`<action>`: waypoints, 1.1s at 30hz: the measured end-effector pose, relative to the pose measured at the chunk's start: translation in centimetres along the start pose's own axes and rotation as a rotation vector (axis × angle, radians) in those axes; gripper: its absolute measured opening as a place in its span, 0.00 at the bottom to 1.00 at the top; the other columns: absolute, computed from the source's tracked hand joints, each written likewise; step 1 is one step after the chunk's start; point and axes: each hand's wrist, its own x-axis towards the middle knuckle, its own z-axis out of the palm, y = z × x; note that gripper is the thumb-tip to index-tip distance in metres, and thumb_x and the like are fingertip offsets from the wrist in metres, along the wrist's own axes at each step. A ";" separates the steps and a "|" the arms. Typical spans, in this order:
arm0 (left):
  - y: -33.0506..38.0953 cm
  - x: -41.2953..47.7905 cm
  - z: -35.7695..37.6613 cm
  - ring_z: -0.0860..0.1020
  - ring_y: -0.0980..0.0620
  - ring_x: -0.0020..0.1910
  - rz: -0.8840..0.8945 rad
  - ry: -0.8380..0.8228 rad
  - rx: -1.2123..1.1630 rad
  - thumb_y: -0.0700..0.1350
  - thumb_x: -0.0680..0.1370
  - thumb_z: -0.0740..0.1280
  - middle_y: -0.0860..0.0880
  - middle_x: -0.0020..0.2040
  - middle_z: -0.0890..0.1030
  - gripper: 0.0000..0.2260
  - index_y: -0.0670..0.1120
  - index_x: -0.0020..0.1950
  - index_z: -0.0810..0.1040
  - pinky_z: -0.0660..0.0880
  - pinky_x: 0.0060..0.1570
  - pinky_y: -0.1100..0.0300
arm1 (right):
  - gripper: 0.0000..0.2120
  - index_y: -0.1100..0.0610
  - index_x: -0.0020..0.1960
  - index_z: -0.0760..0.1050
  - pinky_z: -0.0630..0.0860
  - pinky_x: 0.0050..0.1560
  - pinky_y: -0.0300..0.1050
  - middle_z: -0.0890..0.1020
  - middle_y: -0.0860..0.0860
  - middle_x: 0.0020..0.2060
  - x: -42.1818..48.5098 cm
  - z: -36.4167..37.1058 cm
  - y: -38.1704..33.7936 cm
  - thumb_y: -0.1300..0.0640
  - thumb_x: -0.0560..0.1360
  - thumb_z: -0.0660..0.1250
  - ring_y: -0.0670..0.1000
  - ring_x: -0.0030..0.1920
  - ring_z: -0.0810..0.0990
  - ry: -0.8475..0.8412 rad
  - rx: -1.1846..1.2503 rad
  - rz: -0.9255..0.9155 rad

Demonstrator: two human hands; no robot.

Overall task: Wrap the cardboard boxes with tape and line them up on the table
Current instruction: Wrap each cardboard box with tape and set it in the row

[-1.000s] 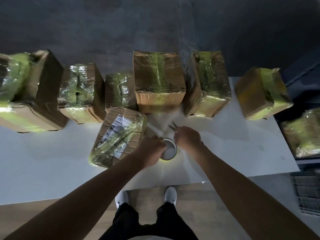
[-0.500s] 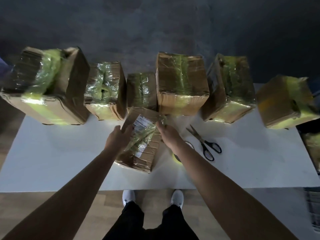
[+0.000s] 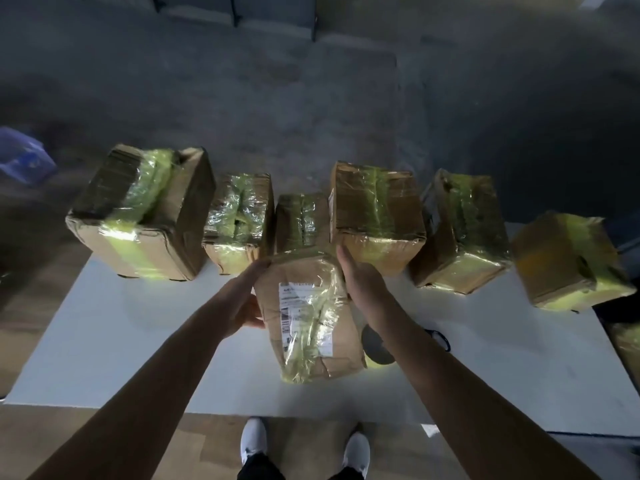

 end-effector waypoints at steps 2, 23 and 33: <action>0.8 -0.7 -0.3 0.82 0.36 0.48 0.035 -0.029 0.024 0.55 0.81 0.56 0.36 0.49 0.83 0.20 0.41 0.58 0.77 0.79 0.51 0.40 | 0.32 0.54 0.25 0.61 0.61 0.30 0.42 0.64 0.46 0.18 0.7 -0.5 -0.9 0.32 0.77 0.52 0.45 0.21 0.65 0.025 -0.003 0.055; 0.9 -0.8 1.1 0.80 0.44 0.50 0.202 0.455 -0.069 0.48 0.68 0.78 0.41 0.54 0.78 0.31 0.41 0.63 0.66 0.78 0.43 0.51 | 0.25 0.59 0.58 0.74 0.69 0.40 0.44 0.80 0.52 0.42 -0.2 2.6 -2.1 0.38 0.78 0.59 0.53 0.45 0.79 -0.100 -0.104 -0.028; -3.3 -0.9 -1.1 0.82 0.43 0.36 0.233 0.026 -0.408 0.51 0.72 0.71 0.40 0.39 0.82 0.13 0.40 0.42 0.85 0.80 0.37 0.55 | 0.28 0.45 0.57 0.71 0.72 0.60 0.44 0.73 0.48 0.59 -0.9 1.4 -1.5 0.32 0.63 0.70 0.47 0.60 0.73 -0.038 0.055 -0.179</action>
